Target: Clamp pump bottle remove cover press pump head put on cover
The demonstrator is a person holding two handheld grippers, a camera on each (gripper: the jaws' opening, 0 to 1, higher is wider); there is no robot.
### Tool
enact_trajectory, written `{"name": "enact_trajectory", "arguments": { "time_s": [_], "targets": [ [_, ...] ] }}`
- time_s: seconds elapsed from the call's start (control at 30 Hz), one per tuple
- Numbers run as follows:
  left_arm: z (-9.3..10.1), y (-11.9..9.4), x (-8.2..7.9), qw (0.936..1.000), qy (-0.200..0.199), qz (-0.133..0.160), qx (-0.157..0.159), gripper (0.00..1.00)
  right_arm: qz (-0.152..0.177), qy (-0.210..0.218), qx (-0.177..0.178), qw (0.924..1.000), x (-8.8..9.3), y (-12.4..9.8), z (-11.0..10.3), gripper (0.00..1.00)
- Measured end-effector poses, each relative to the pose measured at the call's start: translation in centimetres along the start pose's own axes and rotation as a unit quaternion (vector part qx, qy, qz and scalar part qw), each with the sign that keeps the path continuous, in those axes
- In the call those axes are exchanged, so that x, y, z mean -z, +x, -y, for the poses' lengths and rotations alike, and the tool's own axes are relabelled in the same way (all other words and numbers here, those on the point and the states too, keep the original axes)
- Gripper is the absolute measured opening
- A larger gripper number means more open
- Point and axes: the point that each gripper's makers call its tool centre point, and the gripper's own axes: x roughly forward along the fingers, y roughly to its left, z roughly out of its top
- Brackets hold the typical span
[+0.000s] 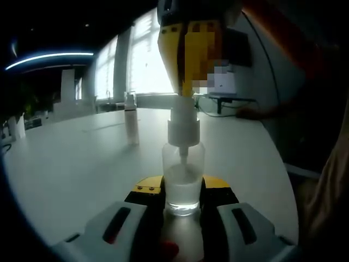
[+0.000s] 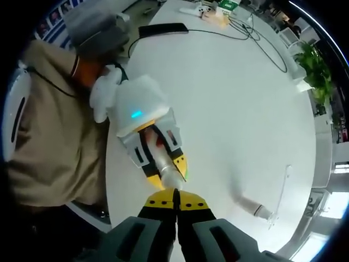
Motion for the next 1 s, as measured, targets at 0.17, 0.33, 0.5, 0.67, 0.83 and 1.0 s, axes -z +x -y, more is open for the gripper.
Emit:
{"name": "enact_trajectory", "arguments": {
  "time_s": [0.17, 0.33, 0.5, 0.67, 0.83, 1.0],
  "targets": [
    [-0.08, 0.00, 0.02, 1.0000, 0.000, 0.000, 0.000, 0.15, -0.004, -0.007, 0.002, 1.0000, -0.06, -0.34, 0.05, 0.00],
    [-0.12, 0.00, 0.02, 1.0000, -0.001, 0.000, 0.000, 0.15, -0.002, -0.009, 0.001, 1.0000, -0.10, -0.62, 0.12, 0.00],
    [-0.08, -0.01, 0.02, 1.0000, 0.000, 0.000, 0.000, 0.15, 0.005, -0.008, 0.004, 0.9999, -0.11, -0.62, 0.13, 0.00],
    [-0.11, 0.00, 0.01, 1.0000, -0.001, 0.000, 0.000, 0.15, 0.009, -0.014, 0.004, 0.9998, -0.13, -0.60, 0.16, 0.00],
    [-0.25, 0.04, 0.03, 1.0000, 0.000, 0.000, 0.000, 0.15, 0.006, -0.012, 0.001, 0.9999, -0.13, -0.58, 0.16, 0.00],
    [-0.08, -0.02, -0.01, 1.0000, 0.001, 0.001, 0.000, 0.15, 0.007, -0.017, 0.003, 0.9998, -0.14, -0.59, 0.13, 0.00]
  ]
}}
